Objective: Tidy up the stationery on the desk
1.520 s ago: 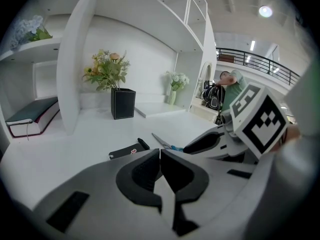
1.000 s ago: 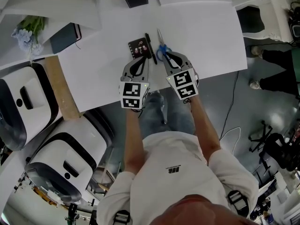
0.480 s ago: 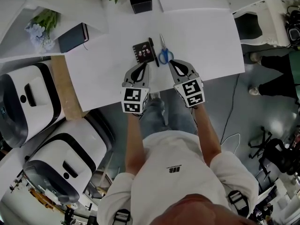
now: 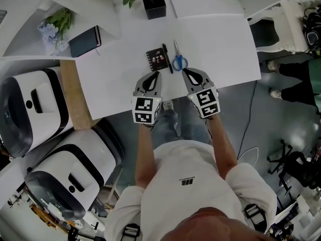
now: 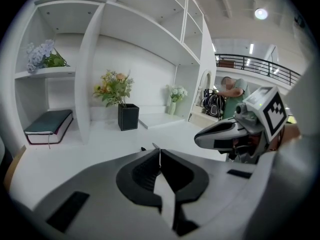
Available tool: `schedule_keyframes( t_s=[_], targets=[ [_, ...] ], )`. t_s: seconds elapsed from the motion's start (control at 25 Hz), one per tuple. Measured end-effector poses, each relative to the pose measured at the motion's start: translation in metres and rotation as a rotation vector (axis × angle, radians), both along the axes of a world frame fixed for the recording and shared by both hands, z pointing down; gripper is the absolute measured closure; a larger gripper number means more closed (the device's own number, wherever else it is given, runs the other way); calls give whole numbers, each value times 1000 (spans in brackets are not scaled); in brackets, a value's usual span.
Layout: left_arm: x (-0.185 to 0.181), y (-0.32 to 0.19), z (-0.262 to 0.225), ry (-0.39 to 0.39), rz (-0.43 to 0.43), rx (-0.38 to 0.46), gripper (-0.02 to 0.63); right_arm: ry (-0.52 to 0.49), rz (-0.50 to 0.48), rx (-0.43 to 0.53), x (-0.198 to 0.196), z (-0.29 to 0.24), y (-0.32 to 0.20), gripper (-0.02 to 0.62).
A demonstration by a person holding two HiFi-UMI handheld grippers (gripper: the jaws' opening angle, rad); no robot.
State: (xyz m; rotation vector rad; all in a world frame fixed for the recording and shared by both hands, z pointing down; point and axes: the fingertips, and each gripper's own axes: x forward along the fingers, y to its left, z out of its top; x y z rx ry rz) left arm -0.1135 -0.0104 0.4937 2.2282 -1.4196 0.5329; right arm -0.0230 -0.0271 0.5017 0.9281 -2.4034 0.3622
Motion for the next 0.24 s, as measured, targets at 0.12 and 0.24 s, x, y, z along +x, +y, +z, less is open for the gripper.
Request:
schedule_keyframes(
  t_s=[0.12,0.24],
  targets=[
    [-1,2,-3,5,2,9,606,-3,0,6,-2,-3,3,600],
    [-2,4,-4,7,4,12,606,1,7,16,-2,-4,4,600]
  ],
)
